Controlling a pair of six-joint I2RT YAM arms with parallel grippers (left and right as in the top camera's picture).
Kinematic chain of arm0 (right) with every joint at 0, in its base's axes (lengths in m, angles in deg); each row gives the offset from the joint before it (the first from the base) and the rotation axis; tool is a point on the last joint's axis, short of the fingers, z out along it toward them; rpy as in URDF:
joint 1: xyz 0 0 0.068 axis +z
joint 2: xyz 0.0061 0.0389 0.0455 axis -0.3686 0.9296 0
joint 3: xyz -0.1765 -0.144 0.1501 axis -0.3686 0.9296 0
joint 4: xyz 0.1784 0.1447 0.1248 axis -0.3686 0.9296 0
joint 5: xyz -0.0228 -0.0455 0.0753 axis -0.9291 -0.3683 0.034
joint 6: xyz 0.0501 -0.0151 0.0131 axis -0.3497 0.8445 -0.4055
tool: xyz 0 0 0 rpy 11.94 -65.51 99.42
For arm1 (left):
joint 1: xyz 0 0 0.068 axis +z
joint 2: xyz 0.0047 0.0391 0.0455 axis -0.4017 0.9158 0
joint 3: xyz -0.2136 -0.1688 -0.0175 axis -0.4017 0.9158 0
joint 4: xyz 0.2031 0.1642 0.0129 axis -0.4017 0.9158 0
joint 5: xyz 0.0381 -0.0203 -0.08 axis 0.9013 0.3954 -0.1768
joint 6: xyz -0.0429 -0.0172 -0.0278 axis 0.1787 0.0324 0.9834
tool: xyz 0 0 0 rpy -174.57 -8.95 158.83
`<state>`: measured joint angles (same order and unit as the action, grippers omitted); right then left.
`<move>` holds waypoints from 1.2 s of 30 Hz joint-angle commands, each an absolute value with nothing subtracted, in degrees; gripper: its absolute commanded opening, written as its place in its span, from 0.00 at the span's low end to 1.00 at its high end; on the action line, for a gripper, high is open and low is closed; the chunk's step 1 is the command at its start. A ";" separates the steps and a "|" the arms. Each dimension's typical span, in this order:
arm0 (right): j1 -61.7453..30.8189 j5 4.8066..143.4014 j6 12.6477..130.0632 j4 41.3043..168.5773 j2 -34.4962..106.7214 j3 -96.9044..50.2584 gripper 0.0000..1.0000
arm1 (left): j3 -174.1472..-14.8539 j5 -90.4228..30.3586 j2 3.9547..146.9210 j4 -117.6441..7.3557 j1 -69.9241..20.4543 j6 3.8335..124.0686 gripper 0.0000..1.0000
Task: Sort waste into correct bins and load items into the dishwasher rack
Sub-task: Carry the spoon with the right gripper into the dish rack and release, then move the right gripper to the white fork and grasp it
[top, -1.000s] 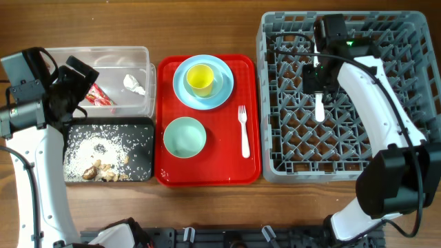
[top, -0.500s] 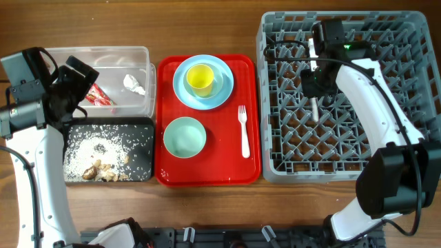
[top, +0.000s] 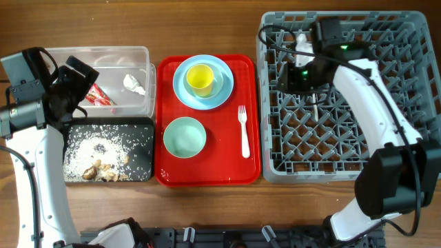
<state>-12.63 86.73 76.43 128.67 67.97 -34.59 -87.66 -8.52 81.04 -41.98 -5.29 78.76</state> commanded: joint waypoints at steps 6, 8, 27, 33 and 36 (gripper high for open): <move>1.64 80.74 68.19 124.01 67.55 -34.57 0.27 | -88.14 -8.81 80.67 -42.06 -5.03 77.82 1.00; 5.29 75.19 65.00 123.36 67.58 -34.22 0.27 | -88.14 -8.81 80.67 -42.06 -5.03 77.82 1.00; 14.71 59.43 57.96 128.16 80.78 -34.15 0.27 | -88.14 -8.81 80.67 -42.08 -5.03 77.82 1.00; 14.73 58.36 56.54 128.45 82.15 -33.78 0.28 | -88.14 -8.81 80.67 -42.06 -5.03 77.82 1.00; 14.75 58.36 56.54 127.46 82.15 -31.77 0.28 | -88.14 -8.81 80.67 -42.06 -5.03 77.82 1.00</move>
<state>14.67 59.89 57.61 128.23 80.86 -34.00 -87.66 -8.52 81.04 -41.98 -5.29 78.76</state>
